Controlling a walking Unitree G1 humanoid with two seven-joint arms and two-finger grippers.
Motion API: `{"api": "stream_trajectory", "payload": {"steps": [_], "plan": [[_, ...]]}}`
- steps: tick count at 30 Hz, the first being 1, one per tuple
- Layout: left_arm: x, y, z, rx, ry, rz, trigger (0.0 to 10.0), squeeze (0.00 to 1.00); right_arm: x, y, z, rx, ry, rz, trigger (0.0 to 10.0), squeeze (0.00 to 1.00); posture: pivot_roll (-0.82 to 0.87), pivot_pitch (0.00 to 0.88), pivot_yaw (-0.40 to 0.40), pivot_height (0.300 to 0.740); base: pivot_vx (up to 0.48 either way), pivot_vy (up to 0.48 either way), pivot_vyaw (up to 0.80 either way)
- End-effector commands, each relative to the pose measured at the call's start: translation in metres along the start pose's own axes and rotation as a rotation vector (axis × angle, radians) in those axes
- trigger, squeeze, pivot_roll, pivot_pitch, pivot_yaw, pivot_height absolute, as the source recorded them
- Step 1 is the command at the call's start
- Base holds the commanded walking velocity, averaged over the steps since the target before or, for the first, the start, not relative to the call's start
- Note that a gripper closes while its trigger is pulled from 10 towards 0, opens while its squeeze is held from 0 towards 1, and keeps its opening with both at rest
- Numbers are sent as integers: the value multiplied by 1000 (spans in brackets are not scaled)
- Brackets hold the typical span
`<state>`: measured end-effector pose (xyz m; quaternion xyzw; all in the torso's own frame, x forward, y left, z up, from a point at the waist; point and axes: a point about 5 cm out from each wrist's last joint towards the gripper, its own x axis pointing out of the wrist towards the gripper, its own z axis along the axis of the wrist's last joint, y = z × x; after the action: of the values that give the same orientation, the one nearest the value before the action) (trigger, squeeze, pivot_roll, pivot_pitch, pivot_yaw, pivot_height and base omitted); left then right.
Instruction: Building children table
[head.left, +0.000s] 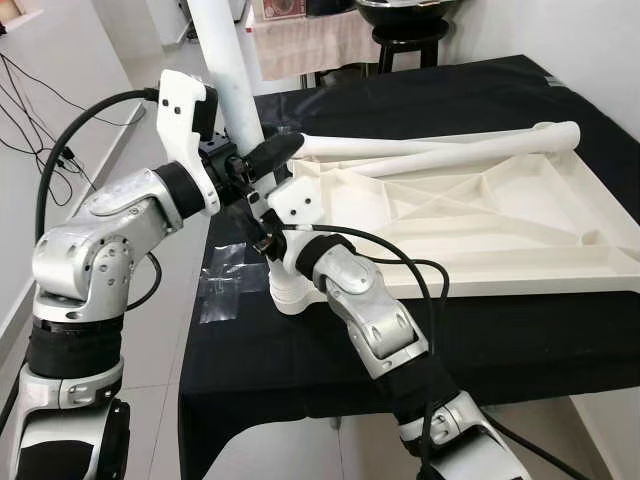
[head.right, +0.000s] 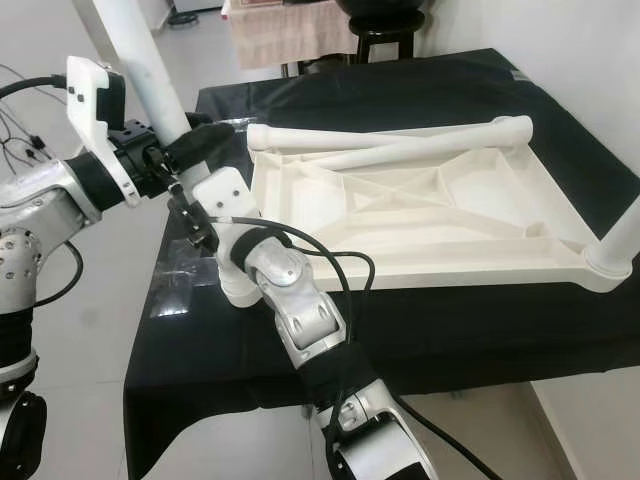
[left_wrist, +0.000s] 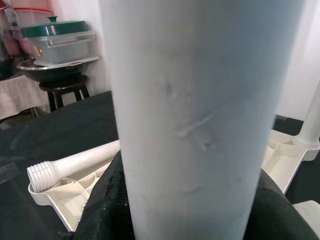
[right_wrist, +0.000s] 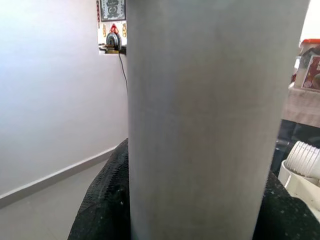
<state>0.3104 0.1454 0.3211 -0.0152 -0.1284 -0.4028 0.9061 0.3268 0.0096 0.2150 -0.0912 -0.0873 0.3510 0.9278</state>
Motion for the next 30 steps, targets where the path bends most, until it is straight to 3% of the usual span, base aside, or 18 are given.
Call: {"api": "stream_trajectory", "payload": {"steps": [1,2,3,4,5,6,7,9,10,11,12,22,23,26,27,30], "plan": [[2,-8,0,19,21,-56,0,0,4,17,-24,94,98,50,10000,0,-13,131,85,740,0,0,0],[2,-8,0,19,21,-56,0,0,4,17,-24,94,98,50,10000,0,-13,131,85,740,0,0,0],[2,-8,0,20,21,-58,0,0,5,10,-19,109,65,75,10000,431,-13,131,85,740,0,0,0],[2,-8,0,20,21,-58,0,0,5,10,-19,109,65,75,10000,431,-13,131,85,740,0,0,0],[2,-8,-1,20,21,-60,0,0,6,5,-16,130,37,132,10000,1000,-13,131,85,740,0,0,0],[3,-8,-1,21,21,-61,0,0,5,0,-11,139,-2,241,10000,1000,-13,132,85,740,0,0,0],[3,-8,-1,21,21,-61,0,0,5,0,-11,139,-2,241,10000,1000,-13,132,85,740,0,0,0],[3,-8,-1,21,21,-62,0,0,-3,-12,-5,119,-60,448,10000,1000,-14,133,85,740,0,0,0],[3,-8,-1,21,21,-62,0,0,-3,-12,-5,119,-60,448,10000,1000,-14,133,85,740,0,0,0],[3,-8,-1,21,21,-64,0,0,-8,-20,-8,81,-53,537,10000,949,-12,133,84,740,0,0,0],[2,-8,-1,21,21,-65,0,0,-12,-26,-12,49,-30,594,10000,0,-10,136,85,740,0,0,0],[1,-11,0,21,19,-75,0,0,-8,-35,-21,49,16,653,10000,0,-6,144,86,740,0,0,0],[1,-11,-1,22,21,-77,0,0,-6,-34,-21,54,18,660,2745,0,-4,145,85,740,0,0,0],[1,-12,-1,23,22,-78,0,0,-6,-34,-21,59,16,673,2745,0,-3,147,85,740,0,0,0],[1,-12,-1,23,21,-79,0,0,-5,-33,-22,61,17,684,0,0,-2,148,85,740,0,0,0],[1,-12,0,25,19,-80,0,0,-4,-35,-24,70,22,700,0,0,-1,148,82,740,0,0,0]]}}
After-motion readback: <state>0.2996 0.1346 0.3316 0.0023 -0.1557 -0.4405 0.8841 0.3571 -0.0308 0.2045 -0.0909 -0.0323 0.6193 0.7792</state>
